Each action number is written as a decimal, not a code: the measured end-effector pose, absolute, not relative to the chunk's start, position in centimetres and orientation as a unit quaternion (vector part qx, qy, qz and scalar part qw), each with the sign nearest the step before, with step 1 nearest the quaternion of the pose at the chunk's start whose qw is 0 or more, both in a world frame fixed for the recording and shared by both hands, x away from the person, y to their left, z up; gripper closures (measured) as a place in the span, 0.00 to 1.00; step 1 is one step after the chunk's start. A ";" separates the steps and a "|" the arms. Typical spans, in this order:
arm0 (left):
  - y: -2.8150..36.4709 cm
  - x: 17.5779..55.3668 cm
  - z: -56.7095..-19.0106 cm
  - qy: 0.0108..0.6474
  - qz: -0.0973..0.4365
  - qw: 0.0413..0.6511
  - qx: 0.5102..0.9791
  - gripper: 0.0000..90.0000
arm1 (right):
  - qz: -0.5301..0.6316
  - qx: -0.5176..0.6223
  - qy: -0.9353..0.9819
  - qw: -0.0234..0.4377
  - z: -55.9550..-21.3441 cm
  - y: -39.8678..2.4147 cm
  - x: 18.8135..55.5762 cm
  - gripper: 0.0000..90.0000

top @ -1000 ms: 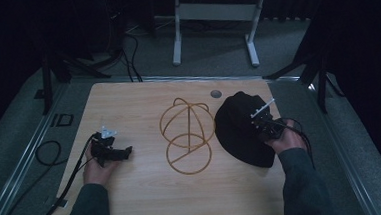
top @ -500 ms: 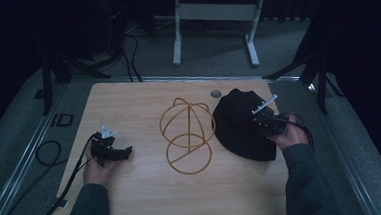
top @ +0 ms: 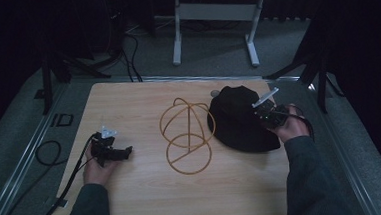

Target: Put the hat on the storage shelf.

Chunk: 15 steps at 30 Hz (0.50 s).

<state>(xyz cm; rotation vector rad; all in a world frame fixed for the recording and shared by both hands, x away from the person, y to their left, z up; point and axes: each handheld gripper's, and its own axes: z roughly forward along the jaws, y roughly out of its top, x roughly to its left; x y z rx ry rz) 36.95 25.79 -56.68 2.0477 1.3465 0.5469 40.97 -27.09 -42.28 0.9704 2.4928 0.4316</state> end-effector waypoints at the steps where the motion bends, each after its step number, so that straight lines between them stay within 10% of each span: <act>1: 25.8 37.0 -56.7 0.510 0.207 0.310 0.775 0.03 | 0.158 0.346 0.900 0.215 -42.2 -27.1 41.1 0.98; 15: 25.8 37.0 -56.7 0.508 0.208 0.309 0.776 0.03 | 0.194 0.336 0.898 0.206 -40.2 -27.6 41.3 0.98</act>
